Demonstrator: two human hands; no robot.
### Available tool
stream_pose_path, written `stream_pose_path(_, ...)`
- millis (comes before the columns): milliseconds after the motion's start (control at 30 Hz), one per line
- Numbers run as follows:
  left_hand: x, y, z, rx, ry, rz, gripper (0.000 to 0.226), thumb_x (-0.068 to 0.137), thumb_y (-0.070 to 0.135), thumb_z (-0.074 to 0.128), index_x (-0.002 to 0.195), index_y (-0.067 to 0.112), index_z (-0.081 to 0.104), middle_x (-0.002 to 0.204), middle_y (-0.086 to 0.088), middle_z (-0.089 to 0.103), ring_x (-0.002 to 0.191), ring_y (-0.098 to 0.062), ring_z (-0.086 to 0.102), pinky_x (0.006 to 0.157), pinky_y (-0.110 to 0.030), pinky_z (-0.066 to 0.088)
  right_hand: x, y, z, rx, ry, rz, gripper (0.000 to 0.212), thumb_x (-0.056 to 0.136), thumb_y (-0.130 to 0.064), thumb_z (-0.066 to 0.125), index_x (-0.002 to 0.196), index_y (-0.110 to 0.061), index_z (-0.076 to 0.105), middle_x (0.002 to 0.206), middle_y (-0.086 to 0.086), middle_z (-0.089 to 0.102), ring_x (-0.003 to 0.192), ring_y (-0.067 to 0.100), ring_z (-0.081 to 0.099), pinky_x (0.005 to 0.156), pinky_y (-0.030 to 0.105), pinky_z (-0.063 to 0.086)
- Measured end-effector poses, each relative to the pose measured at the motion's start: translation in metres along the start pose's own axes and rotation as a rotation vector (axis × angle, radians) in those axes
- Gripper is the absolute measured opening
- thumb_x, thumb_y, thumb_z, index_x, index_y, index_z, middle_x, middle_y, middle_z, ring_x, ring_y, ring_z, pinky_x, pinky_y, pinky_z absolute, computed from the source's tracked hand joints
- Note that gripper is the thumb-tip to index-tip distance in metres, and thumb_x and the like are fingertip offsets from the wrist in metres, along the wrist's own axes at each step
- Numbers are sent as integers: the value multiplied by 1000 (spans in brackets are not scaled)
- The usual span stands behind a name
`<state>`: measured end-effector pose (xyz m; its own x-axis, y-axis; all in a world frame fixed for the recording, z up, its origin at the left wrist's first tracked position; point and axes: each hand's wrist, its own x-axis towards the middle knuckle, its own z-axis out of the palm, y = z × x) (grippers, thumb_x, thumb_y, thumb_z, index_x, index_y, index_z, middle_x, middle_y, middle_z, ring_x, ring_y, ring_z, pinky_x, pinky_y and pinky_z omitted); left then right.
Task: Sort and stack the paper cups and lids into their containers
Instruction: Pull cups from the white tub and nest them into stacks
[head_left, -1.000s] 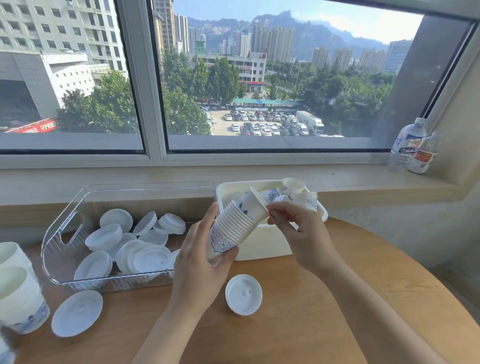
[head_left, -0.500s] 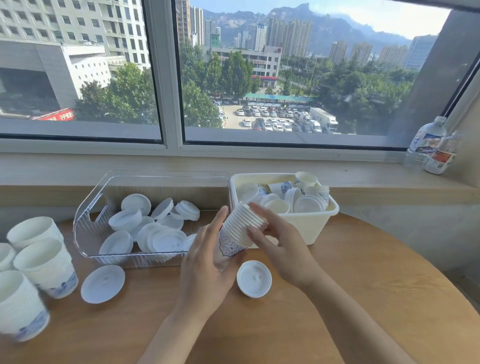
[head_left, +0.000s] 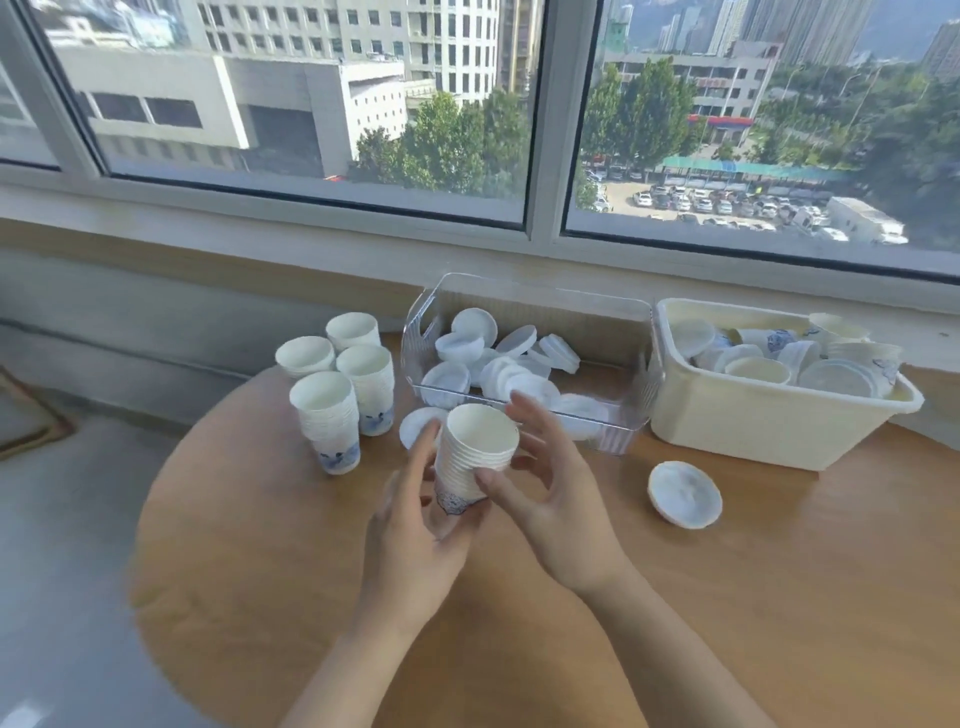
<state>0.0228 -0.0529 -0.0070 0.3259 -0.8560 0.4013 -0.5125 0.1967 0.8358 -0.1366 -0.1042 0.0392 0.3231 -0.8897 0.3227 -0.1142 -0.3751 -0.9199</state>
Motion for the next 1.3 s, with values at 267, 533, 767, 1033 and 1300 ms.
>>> stream_pose_path(267,-21,-50,-79,-12,141,-130,93,84,28,86,153,54,30,132,23,64,111,-7,70,89,-25,58,-5,28,100,85,-88,35,66,92,-28,79,149,-36,45,145,-21,57,131,3,57,101,21,48)
stream_pose_path(533,-7,-85,-124,-21,253,-254,90,85,16,85,155,43,35,120,42,61,95,7,71,78,-2,46,10,56,155,60,27,89,70,93,-26,79,152,-35,43,143,-19,56,131,4,56,108,39,51)
stream_pose_path(767,27,-112,-137,-49,321,-253,87,87,15,84,156,37,36,126,28,67,103,12,67,84,-3,47,33,64,175,-4,55,66,74,93,-24,78,154,-42,39,148,-22,52,137,6,51,110,40,48)
stream_pose_path(1033,55,-133,-133,-61,326,-229,89,87,19,84,155,46,34,141,21,61,110,5,67,95,-22,54,43,73,180,-24,48,56,78,94,-26,77,156,-45,35,153,-22,48,137,3,51,109,35,49)
stream_pose_path(1300,71,-136,-126,-54,292,-208,92,87,14,83,158,41,32,147,17,58,122,4,62,103,-30,55,43,74,180,-26,18,66,82,94,-21,76,157,-48,31,155,-25,46,137,0,50,101,15,48)
